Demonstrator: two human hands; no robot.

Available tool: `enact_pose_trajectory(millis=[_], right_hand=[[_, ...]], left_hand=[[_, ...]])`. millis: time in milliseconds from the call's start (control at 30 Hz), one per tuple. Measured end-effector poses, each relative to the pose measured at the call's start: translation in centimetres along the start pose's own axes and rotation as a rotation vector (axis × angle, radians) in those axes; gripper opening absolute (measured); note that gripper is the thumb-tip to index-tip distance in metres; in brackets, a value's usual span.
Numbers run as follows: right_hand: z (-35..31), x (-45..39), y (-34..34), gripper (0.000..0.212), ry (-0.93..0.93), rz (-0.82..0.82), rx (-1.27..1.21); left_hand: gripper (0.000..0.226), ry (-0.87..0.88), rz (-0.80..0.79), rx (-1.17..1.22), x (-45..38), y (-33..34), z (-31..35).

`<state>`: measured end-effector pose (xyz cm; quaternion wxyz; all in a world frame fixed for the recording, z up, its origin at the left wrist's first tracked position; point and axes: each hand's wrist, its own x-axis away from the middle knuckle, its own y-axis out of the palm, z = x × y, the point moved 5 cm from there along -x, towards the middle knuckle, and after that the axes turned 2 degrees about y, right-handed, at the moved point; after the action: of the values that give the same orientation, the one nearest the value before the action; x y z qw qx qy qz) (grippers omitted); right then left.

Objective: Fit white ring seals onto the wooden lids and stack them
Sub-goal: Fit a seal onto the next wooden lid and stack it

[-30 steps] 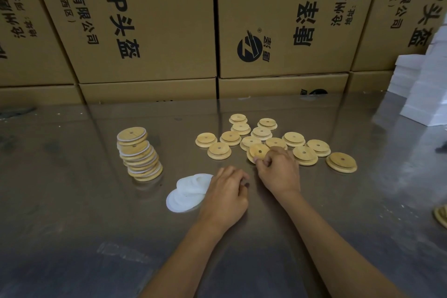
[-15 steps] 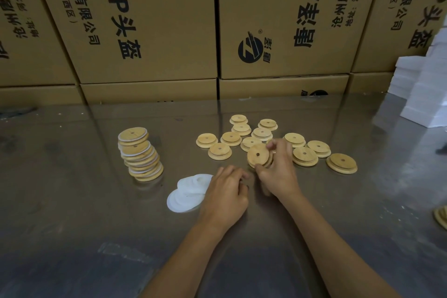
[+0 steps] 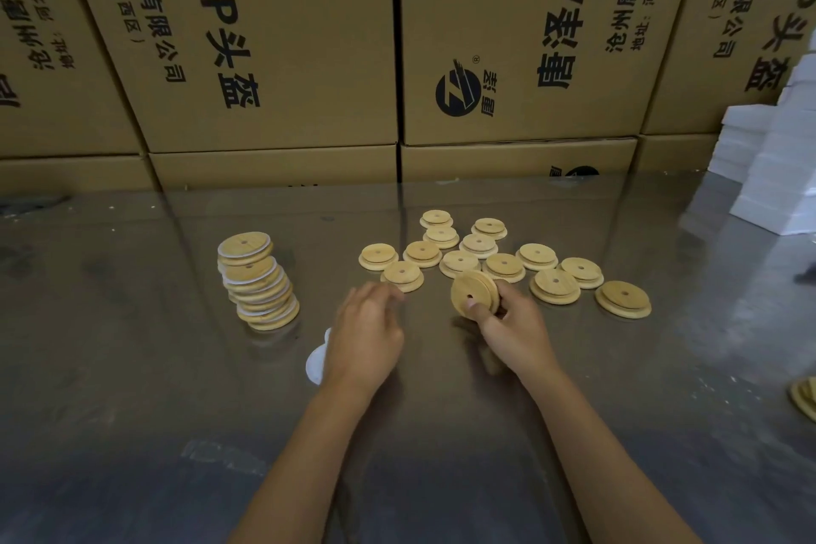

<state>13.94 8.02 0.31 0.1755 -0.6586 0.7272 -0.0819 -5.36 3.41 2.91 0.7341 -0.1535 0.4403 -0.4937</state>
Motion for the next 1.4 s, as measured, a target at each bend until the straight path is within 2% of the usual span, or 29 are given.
enact_pose_trajectory(millis=[100, 200, 267, 367, 467, 600, 733, 867, 967, 1033, 1100, 1167, 1233, 1300, 1400], right_hand=[[0.1, 0.9, 0.3, 0.014, 0.055, -0.015, -0.076], [-0.5, 1.4, 0.5, 0.01, 0.09, -0.046, -0.063], [-1.0, 1.6, 0.9, 0.013, 0.147, -0.079, -0.212], [-1.6, 2.3, 2.1, 0.019, 0.268, -0.212, -0.603], [-2.1, 2.9, 3.1, 0.025, 0.32, -0.327, -0.712], [-2.3, 3.0, 3.2, 0.033, 0.309, -0.364, -0.705], [-2.5, 2.8, 2.9, 0.035, 0.308, -0.374, -0.757], [-2.9, 2.9, 3.0, 0.032, 0.303, -0.407, -0.675], [-3.1, 3.4, 3.0, 0.03, 0.26, -0.408, -0.563], [-3.0, 3.6, 3.2, 0.038, 0.269, -0.385, -0.491], [-3.0, 3.9, 3.6, 0.046, 0.307, -0.372, -0.403], [-3.2, 4.1, 3.6, 0.039, 0.275, -0.385, -0.361], [-3.2, 4.5, 3.4, 0.023, 0.185, -0.426, -0.353], [-2.9, 4.8, 3.1, 0.023, 0.135, -0.473, -0.331], [-2.6, 4.7, 3.1, 0.031, 0.139, -0.451, -0.335]], left_hand=[[0.027, -0.185, -0.01, -0.095, -0.5, -1.6, -2.9], [0.021, -0.291, -0.08, -0.151, -0.4, -2.1, -4.1], [0.014, -0.298, -0.118, -0.14, -0.4, -2.1, -4.1], [0.01, -0.267, -0.115, -0.106, -0.5, -2.1, -3.9], [0.015, -0.195, -0.055, -0.076, -0.7, -2.2, -3.6], [0.017, -0.153, 0.009, 0.078, -0.9, -2.4, -2.9], [0.016, -0.308, 0.001, 0.463, -0.9, -2.4, -3.0], [0.009, -0.33, -0.11, 0.827, -0.6, -2.6, -1.6], [0.024, -0.337, -0.236, 1.059, -0.2, -1.7, 0.1], [0.026, -0.33, -0.27, 1.041, 0.1, -1.2, 1.0], [0.015, -0.292, -0.233, 0.91, 0.2, -0.9, 1.2], [0.012, -0.289, -0.176, 0.862, 0.2, -0.9, 1.1], [0.013, -0.309, -0.156, 0.857, 0.1, -0.8, 0.8], [0.014, -0.337, -0.178, 0.83, 0.2, -0.5, 0.7], [0.015, -0.388, -0.199, 0.801, 0.2, 0.2, 0.4]])
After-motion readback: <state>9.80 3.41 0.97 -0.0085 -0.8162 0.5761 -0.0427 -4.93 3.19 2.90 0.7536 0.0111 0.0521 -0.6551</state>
